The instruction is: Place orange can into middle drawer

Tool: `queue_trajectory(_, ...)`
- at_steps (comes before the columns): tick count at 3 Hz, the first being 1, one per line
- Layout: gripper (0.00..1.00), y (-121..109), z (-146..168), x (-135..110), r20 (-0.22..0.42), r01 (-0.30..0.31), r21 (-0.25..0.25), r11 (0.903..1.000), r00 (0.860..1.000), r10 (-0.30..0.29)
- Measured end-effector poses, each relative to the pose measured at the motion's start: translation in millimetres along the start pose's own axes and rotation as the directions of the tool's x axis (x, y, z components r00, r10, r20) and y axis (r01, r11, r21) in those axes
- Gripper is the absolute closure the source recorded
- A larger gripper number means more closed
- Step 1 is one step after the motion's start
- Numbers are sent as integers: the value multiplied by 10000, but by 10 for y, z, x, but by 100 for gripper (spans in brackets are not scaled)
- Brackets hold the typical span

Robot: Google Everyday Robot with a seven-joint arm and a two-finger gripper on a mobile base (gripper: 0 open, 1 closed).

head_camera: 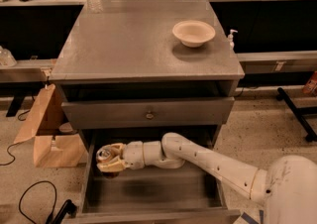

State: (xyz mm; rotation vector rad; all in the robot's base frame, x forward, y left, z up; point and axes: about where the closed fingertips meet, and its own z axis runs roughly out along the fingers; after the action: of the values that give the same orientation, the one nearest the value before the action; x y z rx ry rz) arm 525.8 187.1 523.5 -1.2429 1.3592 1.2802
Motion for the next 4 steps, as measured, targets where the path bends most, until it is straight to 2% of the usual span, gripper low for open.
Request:
queue_trajectory(1,100,-47,-104,385,-480,-303,305,9991,9983,317)
queue_trajectory(2,100,-38,-204,715,-290,-800,987,9919,9961,833)
queue_trajectory(3,97,21,-183,1072,871,-1624,1684,9723,9849,1494)
queue_trajectory(4,74,30,-162,1060,821,-1618,1617,9735,9853,1501)
